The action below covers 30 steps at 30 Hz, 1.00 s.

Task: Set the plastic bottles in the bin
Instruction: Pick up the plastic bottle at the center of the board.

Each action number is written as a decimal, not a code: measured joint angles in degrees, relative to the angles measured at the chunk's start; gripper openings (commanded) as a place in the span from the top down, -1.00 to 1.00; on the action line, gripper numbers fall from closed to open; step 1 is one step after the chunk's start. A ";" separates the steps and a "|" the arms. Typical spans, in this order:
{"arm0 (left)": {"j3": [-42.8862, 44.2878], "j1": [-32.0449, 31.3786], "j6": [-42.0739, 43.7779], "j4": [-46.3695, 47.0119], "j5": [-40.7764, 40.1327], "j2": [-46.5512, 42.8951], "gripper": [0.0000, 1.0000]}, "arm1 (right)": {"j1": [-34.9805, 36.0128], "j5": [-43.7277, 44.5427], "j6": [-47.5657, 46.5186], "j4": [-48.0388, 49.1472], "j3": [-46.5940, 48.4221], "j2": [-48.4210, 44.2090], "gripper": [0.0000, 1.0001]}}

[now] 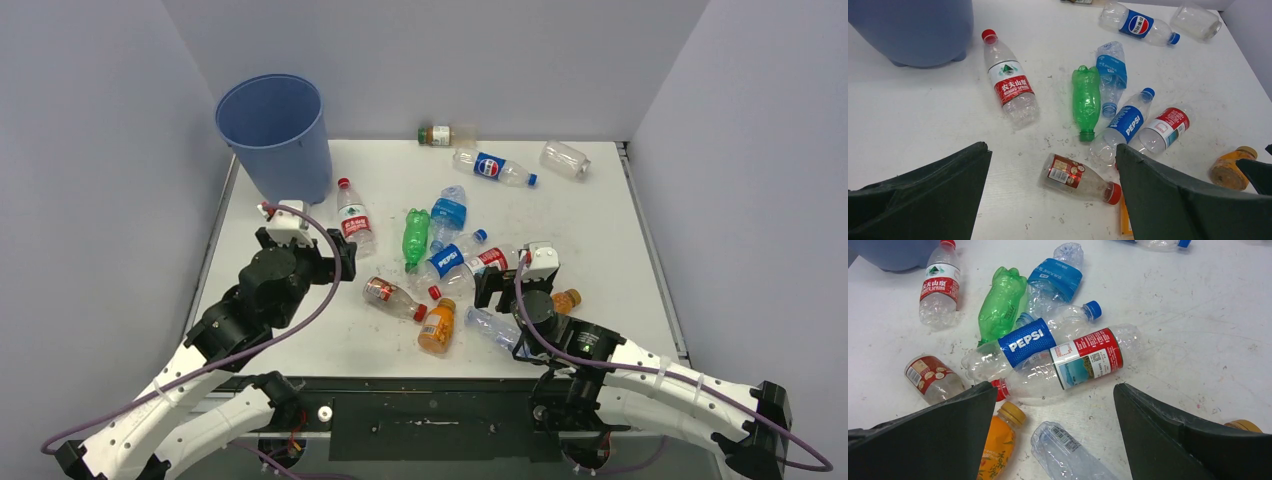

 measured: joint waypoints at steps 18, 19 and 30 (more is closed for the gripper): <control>-1.40 0.00 0.28 1.07 -1.31 -0.50 -0.93 | -4.50 0.55 1.18 -6.91 9.60 9.38 -0.79; -1.40 0.00 0.24 0.87 -1.68 0.48 -0.93 | -7.52 -0.57 1.75 -7.39 10.78 10.29 -0.79; -1.40 0.00 -0.04 -0.33 -2.56 0.35 -0.92 | -49.33 -17.51 11.23 -0.26 13.00 13.68 -0.79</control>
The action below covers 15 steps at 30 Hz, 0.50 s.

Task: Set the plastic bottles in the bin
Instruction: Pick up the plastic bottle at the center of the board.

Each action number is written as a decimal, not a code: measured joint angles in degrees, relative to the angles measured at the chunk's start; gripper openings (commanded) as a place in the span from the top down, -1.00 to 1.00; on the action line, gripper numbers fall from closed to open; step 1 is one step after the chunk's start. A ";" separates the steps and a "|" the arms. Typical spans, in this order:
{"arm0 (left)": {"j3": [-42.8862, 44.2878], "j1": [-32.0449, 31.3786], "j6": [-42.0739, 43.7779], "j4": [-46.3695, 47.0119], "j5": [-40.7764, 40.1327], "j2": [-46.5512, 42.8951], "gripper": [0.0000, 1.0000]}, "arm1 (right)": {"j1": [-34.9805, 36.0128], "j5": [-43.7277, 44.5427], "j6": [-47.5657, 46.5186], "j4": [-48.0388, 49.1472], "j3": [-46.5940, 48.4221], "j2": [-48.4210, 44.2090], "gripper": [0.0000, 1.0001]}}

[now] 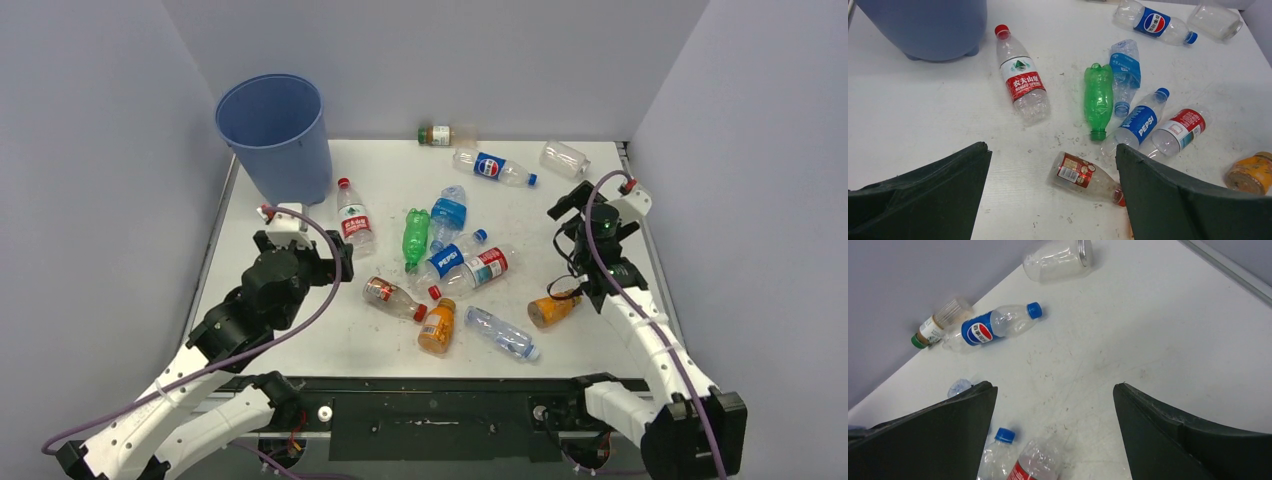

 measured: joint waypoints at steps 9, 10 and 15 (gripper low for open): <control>-0.17 0.02 -0.44 0.39 -0.33 -2.67 -0.93 | -7.93 -3.23 3.34 14.60 9.20 26.62 -0.80; -0.35 0.09 -0.44 0.59 -0.31 -2.86 -0.92 | -9.73 -4.61 3.76 16.02 11.19 30.32 -0.80; -1.09 0.13 -0.42 1.49 -0.24 -3.56 -0.92 | -15.87 -8.15 2.58 19.17 20.31 44.37 -0.80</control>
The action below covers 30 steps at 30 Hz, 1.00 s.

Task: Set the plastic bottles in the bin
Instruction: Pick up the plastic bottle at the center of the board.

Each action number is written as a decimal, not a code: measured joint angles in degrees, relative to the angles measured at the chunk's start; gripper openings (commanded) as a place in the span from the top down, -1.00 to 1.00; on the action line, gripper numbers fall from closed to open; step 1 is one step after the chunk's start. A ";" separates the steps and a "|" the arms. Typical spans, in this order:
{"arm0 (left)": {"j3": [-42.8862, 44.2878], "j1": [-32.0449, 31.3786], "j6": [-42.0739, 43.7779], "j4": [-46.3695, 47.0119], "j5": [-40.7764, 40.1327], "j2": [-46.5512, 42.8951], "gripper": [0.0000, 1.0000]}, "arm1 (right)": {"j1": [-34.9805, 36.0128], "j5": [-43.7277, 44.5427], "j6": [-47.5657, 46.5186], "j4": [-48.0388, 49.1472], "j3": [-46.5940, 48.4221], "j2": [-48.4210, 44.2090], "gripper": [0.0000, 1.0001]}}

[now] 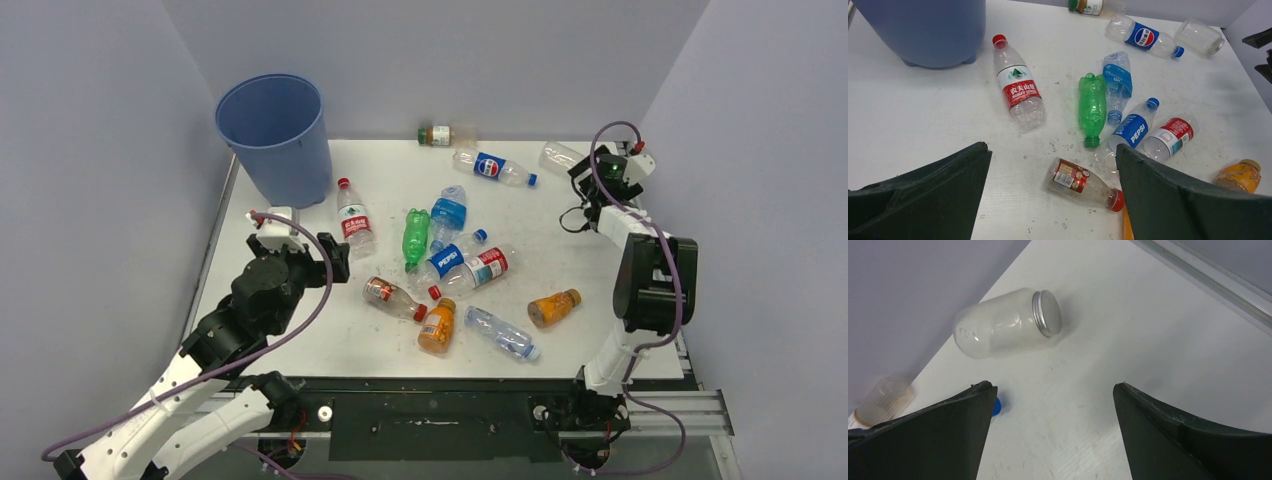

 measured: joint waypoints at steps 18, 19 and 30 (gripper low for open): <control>-7.41 0.61 3.54 8.02 9.66 -5.05 -0.92 | -3.17 -15.65 -11.85 4.37 25.94 28.13 -0.80; -7.67 0.79 3.67 8.37 10.08 -5.29 -0.92 | -3.17 -16.46 -12.26 4.37 26.29 28.41 -0.81; -7.87 1.86 4.50 10.80 13.40 -5.44 -0.92 | -3.15 -21.75 -13.75 6.51 24.74 28.79 -0.83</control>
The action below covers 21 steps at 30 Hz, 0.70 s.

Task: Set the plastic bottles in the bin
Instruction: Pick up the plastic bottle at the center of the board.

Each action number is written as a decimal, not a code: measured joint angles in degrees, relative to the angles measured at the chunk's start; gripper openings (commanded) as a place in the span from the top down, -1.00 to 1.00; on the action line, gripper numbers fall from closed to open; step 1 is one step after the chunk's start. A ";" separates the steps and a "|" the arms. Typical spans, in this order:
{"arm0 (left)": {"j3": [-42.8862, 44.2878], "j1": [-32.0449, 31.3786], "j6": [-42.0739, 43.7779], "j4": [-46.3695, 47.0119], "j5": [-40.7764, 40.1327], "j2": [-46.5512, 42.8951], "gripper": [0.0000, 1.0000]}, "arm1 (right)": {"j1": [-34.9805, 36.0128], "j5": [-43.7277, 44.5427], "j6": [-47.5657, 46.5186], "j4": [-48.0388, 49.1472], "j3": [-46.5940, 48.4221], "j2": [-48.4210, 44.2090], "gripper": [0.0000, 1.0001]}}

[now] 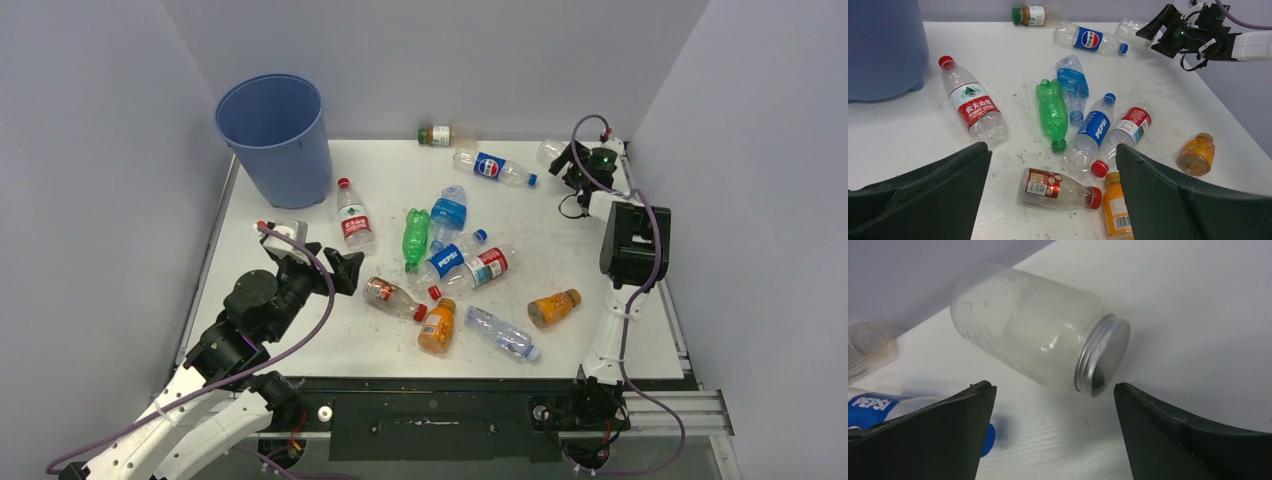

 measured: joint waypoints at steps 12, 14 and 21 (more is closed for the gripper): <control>0.00 0.07 0.00 0.13 2.23 0.11 -0.93 | -0.28 1.09 -0.28 2.51 -9.86 -6.34 -0.80; 0.00 0.15 0.00 0.13 2.45 -0.17 -0.92 | -0.39 2.27 0.09 2.51 -10.95 -8.57 -0.80; 0.00 1.03 -0.15 0.83 3.10 -1.51 -0.92 | 1.03 9.27 5.51 -0.68 -20.26 -22.10 -0.79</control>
